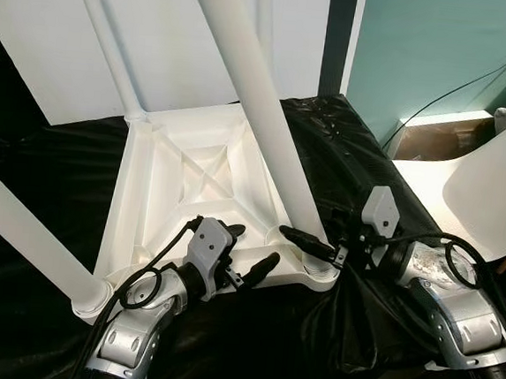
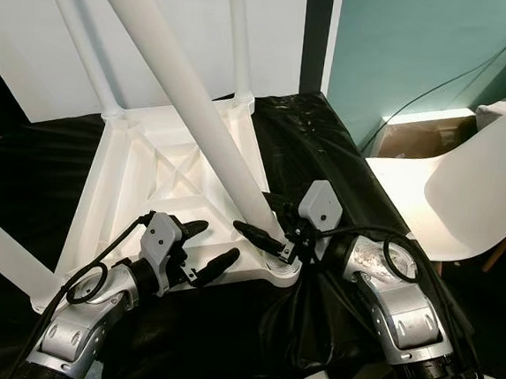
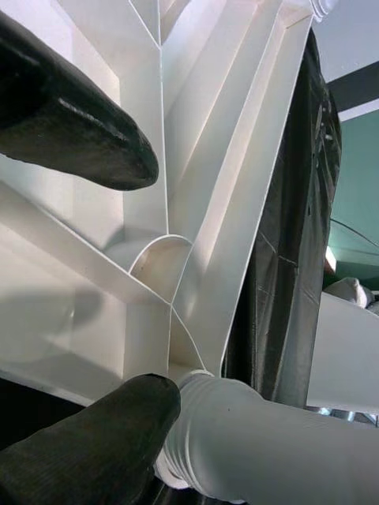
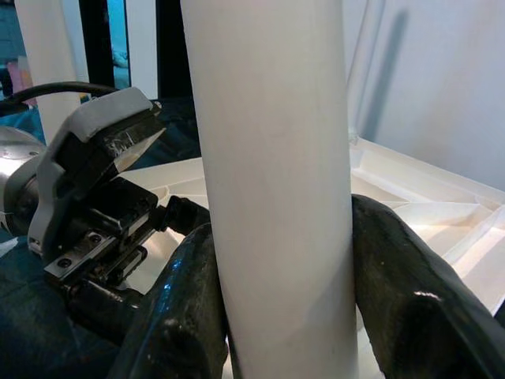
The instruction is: Building children table
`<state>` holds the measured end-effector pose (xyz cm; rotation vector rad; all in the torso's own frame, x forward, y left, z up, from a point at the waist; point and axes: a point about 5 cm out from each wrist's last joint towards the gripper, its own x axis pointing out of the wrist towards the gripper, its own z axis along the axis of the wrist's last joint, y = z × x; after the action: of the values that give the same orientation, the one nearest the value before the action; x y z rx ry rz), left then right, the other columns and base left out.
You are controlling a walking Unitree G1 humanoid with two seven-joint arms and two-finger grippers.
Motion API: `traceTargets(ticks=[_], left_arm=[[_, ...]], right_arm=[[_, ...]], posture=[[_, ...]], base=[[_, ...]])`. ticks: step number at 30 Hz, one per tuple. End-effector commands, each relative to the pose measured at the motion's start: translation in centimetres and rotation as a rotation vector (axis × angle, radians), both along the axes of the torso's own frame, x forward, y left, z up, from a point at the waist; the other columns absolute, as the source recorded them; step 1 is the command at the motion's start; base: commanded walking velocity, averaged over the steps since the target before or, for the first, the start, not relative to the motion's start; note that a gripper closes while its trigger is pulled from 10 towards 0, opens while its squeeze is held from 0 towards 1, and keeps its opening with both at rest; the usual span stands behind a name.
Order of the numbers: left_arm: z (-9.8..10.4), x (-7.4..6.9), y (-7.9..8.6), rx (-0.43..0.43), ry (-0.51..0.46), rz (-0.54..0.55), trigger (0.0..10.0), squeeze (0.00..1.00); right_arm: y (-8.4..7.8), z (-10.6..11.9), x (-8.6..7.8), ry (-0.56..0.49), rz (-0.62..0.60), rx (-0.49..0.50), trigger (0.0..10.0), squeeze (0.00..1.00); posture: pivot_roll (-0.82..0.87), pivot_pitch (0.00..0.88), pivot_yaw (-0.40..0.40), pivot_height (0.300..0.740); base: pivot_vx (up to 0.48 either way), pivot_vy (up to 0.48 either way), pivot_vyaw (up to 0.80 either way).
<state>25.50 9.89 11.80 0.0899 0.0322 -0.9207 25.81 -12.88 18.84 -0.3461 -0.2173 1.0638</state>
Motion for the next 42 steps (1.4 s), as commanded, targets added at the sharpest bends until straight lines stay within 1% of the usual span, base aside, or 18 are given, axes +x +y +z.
traceTargets(ticks=[1, 4, 5, 8, 11, 14, 17, 18, 19, 22, 23, 24, 26, 29, 33, 35, 36, 42], left_arm=[[-0.1, 0.1, 0.4, 0.023, -0.005, 0.041, 10.0, 0.00], [0.0, 0.2, 0.4, 0.023, -0.013, 0.048, 10.0, 0.00], [0.0, 0.2, 0.4, 0.023, -0.013, 0.048, 10.0, 0.00], [0.0, 0.2, 0.2, 0.021, -0.014, 0.047, 10.0, 0.00], [0.0, 0.2, 0.0, 0.013, -0.013, 0.037, 10.0, 0.00], [0.0, 0.3, -0.1, 0.010, -0.013, 0.034, 10.0, 0.00], [0.0, 0.4, -0.3, 0.011, -0.015, 0.029, 10.0, 0.00], [0.0, 0.4, -0.3, 0.011, -0.015, 0.029, 10.0, 0.00], [-0.1, 0.5, -0.3, 0.011, -0.016, 0.027, 10.0, 0.00], [-0.1, 0.5, -0.4, 0.011, -0.016, 0.026, 10.0, 0.00], [-0.1, 0.5, -0.4, 0.011, -0.016, 0.025, 10.0, 0.00], [-0.1, 0.5, -0.4, 0.011, -0.016, 0.025, 10.0, 0.00], [-0.1, 0.6, -0.4, 0.015, -0.019, 0.024, 10.0, 0.00], [-0.1, 0.6, -0.5, 0.015, -0.020, 0.025, 10.0, 0.00], [-0.2, 0.4, -0.3, 0.016, -0.021, 0.035, 10.0, 0.00], [-0.2, 0.4, -0.3, 0.016, -0.020, 0.035, 10.0, 0.00], [-0.2, 0.3, -0.3, 0.014, -0.019, 0.035, 10.0, 0.00], [-0.3, 0.3, -0.5, 0.007, -0.011, 0.025, 10.0, 0.00]], right_arm=[[-0.4, -1.6, -0.1, 0.085, -0.008, -0.005, 10.0, 0.00], [-1.2, -1.7, -0.3, 0.132, -0.065, 0.076, 10.0, 0.00], [-1.2, -1.7, -0.3, 0.132, -0.065, 0.076, 10.0, 0.00], [-1.5, -1.6, -0.8, 0.168, -0.091, 0.142, 10.0, 0.00], [-1.8, -1.7, -1.2, 0.196, -0.093, 0.172, 10.0, 0.00], [-1.9, -1.8, -1.3, 0.203, -0.090, 0.177, 10.0, 0.00], [-2.2, -2.1, -1.9, 0.236, -0.023, 0.134, 10.0, 0.00], [-2.2, -2.1, -1.9, 0.236, -0.023, 0.134, 10.0, 0.00], [-2.5, -2.3, -1.9, 0.255, 0.019, 0.093, 10.0, 0.00], [-2.6, -2.4, -1.9, 0.260, 0.031, 0.075, 10.0, 0.00], [-2.8, -2.5, -1.7, 0.263, 0.051, 0.050, 10.0, 0.00], [-2.8, -2.5, -1.7, 0.263, 0.051, 0.050, 10.0, 0.00], [-3.0, -2.5, -1.0, 0.266, 0.073, 0.012, 10.0, 0.00], [-3.1, -2.5, -0.7, 0.268, 0.075, 0.003, 10.0, 0.00], [-2.6, -2.5, -0.2, 0.299, 0.064, -0.002, 10.0, 0.00], [-2.4, -2.5, -0.2, 0.315, 0.065, -0.003, 10.0, 0.00], [-1.9, -2.2, -0.4, 0.334, 0.083, -0.003, 10.0, 0.00], [-1.5, -1.5, -0.7, 0.339, 0.119, -0.035, 10.0, 0.00]], posture=[[-0.09, 0.000, 0.108, 0.740], [-0.09, 0.000, 0.107, 0.740], [-0.09, 0.000, 0.107, 0.740], [-0.10, 0.000, 0.113, 0.740], [-0.11, 0.000, 0.117, 0.740], [-0.12, 0.000, 0.118, 0.740], [-0.13, 0.000, 0.119, 0.740], [-0.13, 0.000, 0.119, 0.740], [-0.13, 0.000, 0.124, 0.740], [-0.13, 0.000, 0.124, 0.740], [-0.13, 0.000, 0.124, 0.740], [-0.13, 0.000, 0.124, 0.740], [-0.13, 0.000, 0.120, 0.740], [-0.13, 0.000, 0.120, 0.740], [-0.11, 0.000, 0.110, 0.740], [-0.11, 0.000, 0.110, 0.740], [-0.11, 0.000, 0.110, 0.740], [-0.11, 0.000, 0.112, 0.740]], base=[[0.000, 0.000, 0.00], [0.000, 0.000, 0.00], [0.000, 0.000, 0.00], [0.000, 0.000, 0.00], [0.000, 0.000, 0.00], [0.000, 0.000, 0.00], [0.000, 0.000, 0.00], [0.000, 0.000, 0.00], [0.000, 0.000, 0.00], [0.000, 0.000, 0.00], [0.000, 0.000, 0.00], [0.000, 0.000, 0.00], [0.000, 0.000, 0.00], [0.000, 0.000, 0.00], [0.000, 0.000, 0.00], [0.000, 0.000, 0.00], [0.000, 0.000, 0.00], [0.000, 0.000, 0.00]])
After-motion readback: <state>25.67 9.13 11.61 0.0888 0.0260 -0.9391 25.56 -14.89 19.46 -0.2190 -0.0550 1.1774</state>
